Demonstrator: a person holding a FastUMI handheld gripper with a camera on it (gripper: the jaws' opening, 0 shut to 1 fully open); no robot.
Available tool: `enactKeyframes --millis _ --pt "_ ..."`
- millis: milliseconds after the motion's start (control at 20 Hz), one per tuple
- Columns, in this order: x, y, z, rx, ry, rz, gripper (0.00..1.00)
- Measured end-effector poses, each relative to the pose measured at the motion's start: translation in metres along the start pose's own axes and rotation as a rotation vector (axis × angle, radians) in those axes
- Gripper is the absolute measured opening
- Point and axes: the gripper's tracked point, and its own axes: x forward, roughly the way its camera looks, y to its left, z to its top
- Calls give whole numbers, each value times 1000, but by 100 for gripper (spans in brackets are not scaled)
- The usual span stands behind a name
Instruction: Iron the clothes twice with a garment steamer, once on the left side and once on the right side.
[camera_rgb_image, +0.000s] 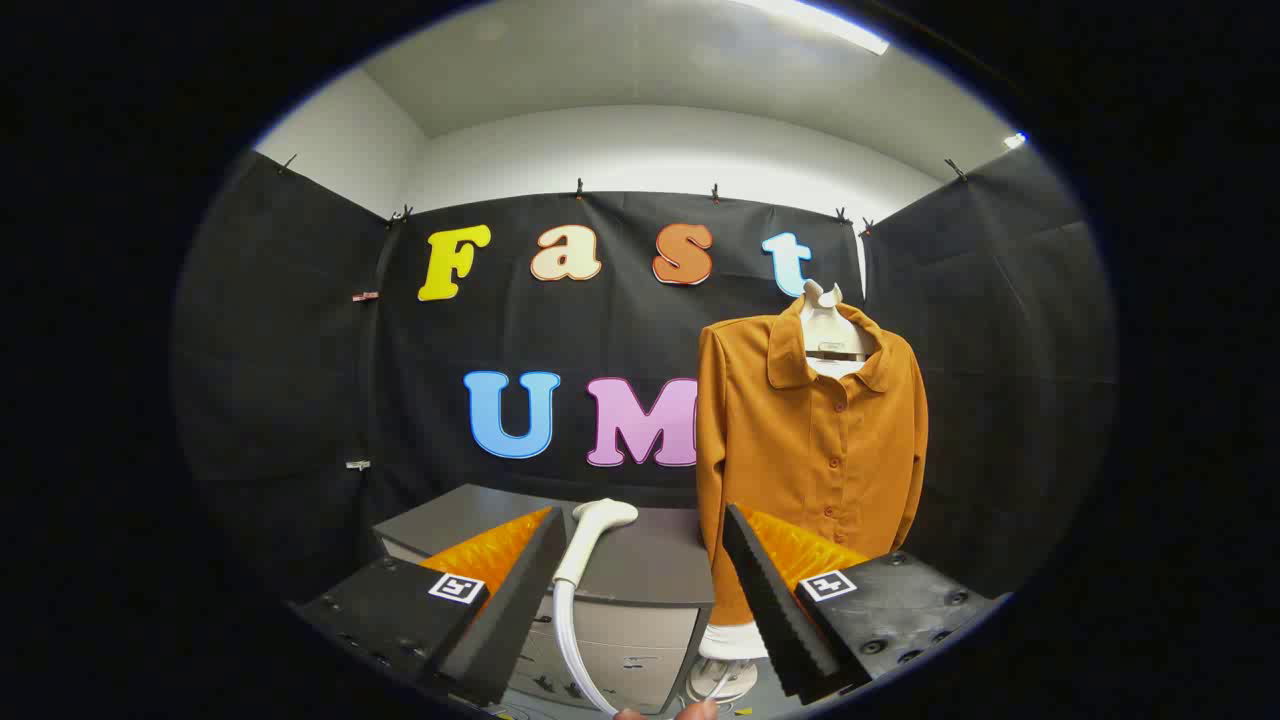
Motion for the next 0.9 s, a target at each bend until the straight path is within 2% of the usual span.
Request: enactKeyframes --millis 650,900 --pt "-2 4 -1 -12 -13 -67 99" --pt "9 7 -15 16 27 -82 98"
